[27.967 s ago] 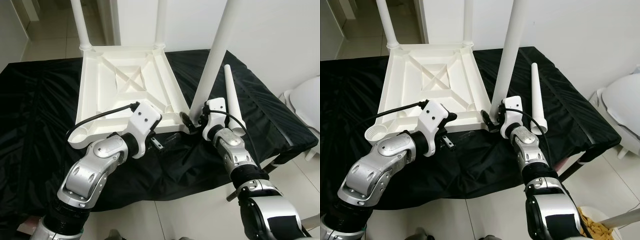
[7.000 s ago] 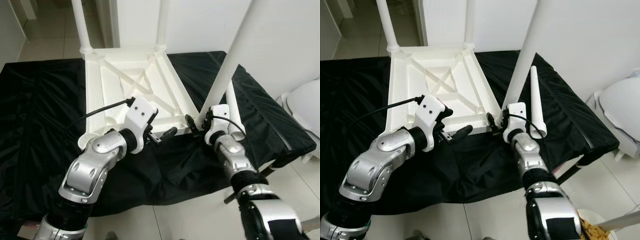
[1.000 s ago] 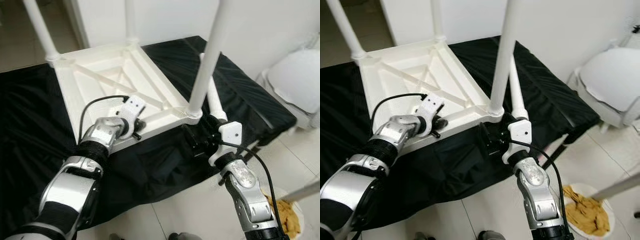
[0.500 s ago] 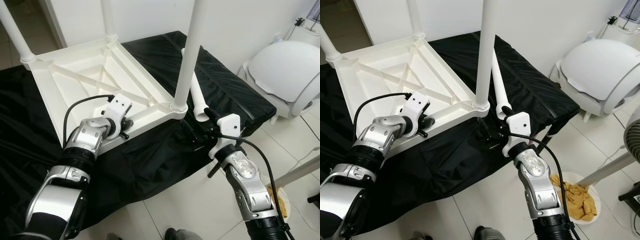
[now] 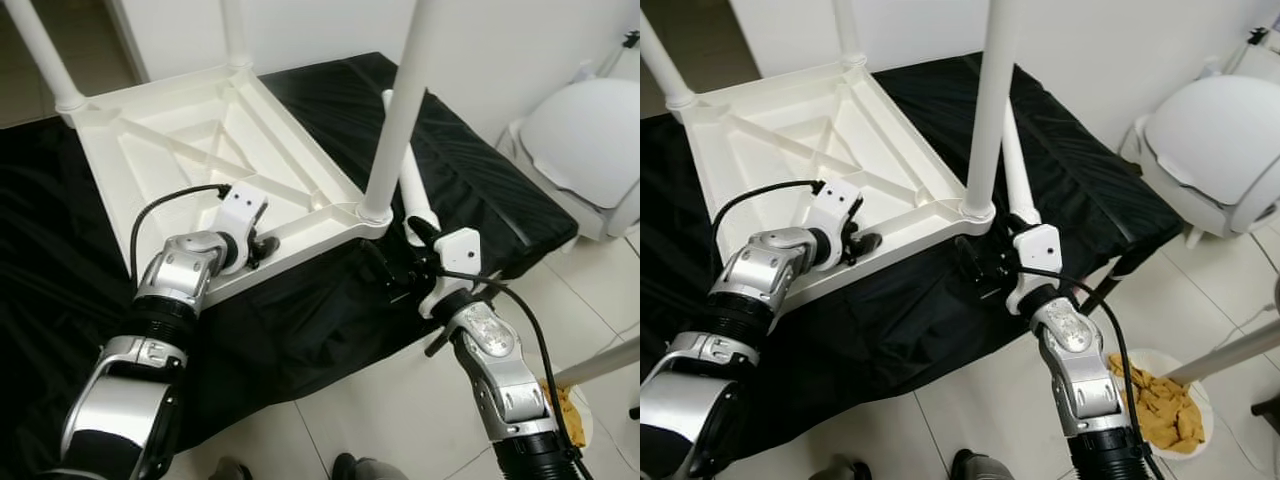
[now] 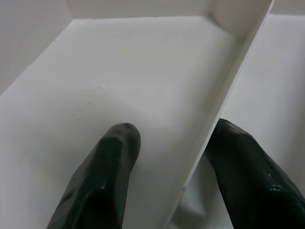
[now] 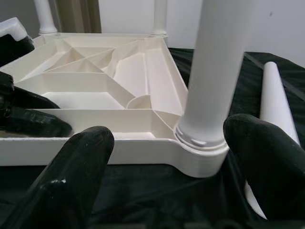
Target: Building children table
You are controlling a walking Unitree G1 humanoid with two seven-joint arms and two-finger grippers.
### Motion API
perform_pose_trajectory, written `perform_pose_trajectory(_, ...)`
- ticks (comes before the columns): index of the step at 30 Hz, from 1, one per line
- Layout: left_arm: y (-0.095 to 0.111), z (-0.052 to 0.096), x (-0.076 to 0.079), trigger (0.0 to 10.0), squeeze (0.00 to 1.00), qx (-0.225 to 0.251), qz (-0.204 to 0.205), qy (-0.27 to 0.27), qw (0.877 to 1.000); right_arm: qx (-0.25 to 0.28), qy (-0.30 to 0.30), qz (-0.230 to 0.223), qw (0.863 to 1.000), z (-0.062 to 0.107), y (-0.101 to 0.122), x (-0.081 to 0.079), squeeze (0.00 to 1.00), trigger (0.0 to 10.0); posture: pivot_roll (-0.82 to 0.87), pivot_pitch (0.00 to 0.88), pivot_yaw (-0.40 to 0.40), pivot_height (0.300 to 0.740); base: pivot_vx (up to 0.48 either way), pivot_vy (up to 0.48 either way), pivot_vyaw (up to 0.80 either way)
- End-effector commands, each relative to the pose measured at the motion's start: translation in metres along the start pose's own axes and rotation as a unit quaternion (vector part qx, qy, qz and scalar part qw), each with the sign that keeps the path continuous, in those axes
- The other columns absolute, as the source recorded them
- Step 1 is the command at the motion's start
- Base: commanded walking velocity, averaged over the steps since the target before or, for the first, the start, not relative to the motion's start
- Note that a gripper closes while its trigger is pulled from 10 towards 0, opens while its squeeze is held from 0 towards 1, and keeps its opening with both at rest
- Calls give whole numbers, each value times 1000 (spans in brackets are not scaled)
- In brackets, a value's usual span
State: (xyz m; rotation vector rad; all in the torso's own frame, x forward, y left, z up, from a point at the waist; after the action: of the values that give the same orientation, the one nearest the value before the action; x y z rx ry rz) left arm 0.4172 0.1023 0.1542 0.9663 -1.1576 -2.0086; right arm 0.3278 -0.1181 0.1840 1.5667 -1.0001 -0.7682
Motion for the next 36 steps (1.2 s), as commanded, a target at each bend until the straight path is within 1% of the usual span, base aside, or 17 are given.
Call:
perform_pose_trajectory(1, 59, 14, -23, 10000, 0, 111, -4, 84, 990, -6, 1, 3, 1000, 1, -4, 1, 0, 10000, -81, 116, -3, 740, 0, 0, 0)
perform_pose_trajectory(3, 59, 14, -23, 10000, 0, 111, -4, 84, 990, -6, 1, 3, 1000, 1, -4, 1, 0, 10000, -81, 116, -3, 740, 0, 0, 0)
perform_pose_trajectory(5, 71, 17, -21, 10000, 0, 139, -3, 79, 987, -7, 1, 3, 1000, 1, -4, 1, 0, 10000, -80, 115, -4, 740, 0, 0, 0)
perform_pose_trajectory(7, 90, 23, -8, 10000, 0, 186, 5, 45, 982, -8, 2, 3, 1000, 1, -5, 0, 0, 10000, -79, 114, -5, 740, 0, 0, 0)
perform_pose_trajectory(8, 90, 23, -8, 10000, 0, 186, 5, 45, 982, -8, 2, 3, 1000, 1, -5, 0, 0, 10000, -79, 114, -5, 740, 0, 0, 0)
perform_pose_trajectory(11, 99, 27, 28, 10000, 0, 209, -31, -39, 977, -7, 5, 3, 1000, -1, -5, 0, 0, 10000, -77, 111, -6, 740, 0, 0, 0)
perform_pose_trajectory(14, 100, 28, 34, 10000, 0, 212, -35, -51, 975, -6, 5, 3, 1000, -2, -5, 0, 0, 10000, -76, 110, -6, 740, 0, 0, 0)
perform_pose_trajectory(16, 97, 33, 52, 10000, 0, 212, -52, -94, 971, -3, -5, -6, 1000, -1, -3, 3, 0, 10000, -75, 109, -8, 740, 0, 0, 0)
perform_pose_trajectory(17, 97, 33, 52, 10000, 0, 212, -52, -94, 971, -3, -5, -6, 1000, -1, -3, 3, 0, 10000, -75, 109, -8, 740, 0, 0, 0)
perform_pose_trajectory(19, 91, 36, 67, 10000, 0, 206, -52, -124, 969, 1, -30, -16, 999, 1, -3, 10, 0, 10000, -70, 106, -13, 740, 0, 0, 0)
perform_pose_trajectory(24, 85, 38, 76, 10000, 0, 199, -54, -139, 968, 5, -58, -27, 998, 4, -3, 17, 0, 10000, -70, 106, -13, 740, 0, 0, 0)
perform_pose_trajectory(25, 77, 40, 88, 10000, 0, 189, -63, -162, 967, 11, -99, -35, 994, 8, -3, 27, 0, 10000, -70, 104, -16, 740, 0, 0, 0)
perform_pose_trajectory(26, 77, 40, 88, 10000, 0, 189, -63, -162, 967, 11, -99, -35, 994, 8, -3, 27, 0, 10000, -70, 104, -16, 740, 0, 0, 0)
perform_pose_trajectory(27, 65, 40, 100, 10000, 0, 169, -68, -181, 966, 11, -137, -44, 990, 15, -7, 34, 0, 10000, -68, 100, -16, 740, 0, 0, 0)
perform_pose_trajectory(28, 65, 40, 100, 10000, 0, 169, -68, -181, 966, 11, -137, -44, 990, 15, -7, 34, 0, 10000, -68, 100, -16, 740, 0, 0, 0)
perform_pose_trajectory(30, 41, 33, 112, 10000, 0, 118, -87, -188, 971, 1, -191, -61, 980, 29, -18, 42, 0, 10000, -72, 96, -13, 740, 0, 0, 0)
perform_pose_trajectory(36, 29, 21, 107, 10000, 0, 80, -82, -164, 980, -9, -225, -77, 971, 44, -27, 46, 0, 10000, -85, 95, -1, 740, 0, 0, 0)
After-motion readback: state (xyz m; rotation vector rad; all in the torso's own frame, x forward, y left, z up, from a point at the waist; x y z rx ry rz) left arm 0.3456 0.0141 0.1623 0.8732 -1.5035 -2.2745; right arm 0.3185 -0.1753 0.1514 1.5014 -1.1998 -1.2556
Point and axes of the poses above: a point about 5 cm out from each wrist's last joint towards the gripper, its own z axis pointing back from the gripper into the wrist, its own y axis along the axis of the wrist's last joint, x = y × z, the point moved 5 cm from there along -z, pointing out of the wrist towards the gripper, and after that the axes turned 11 degrees about -z, right-handed, at the moved point
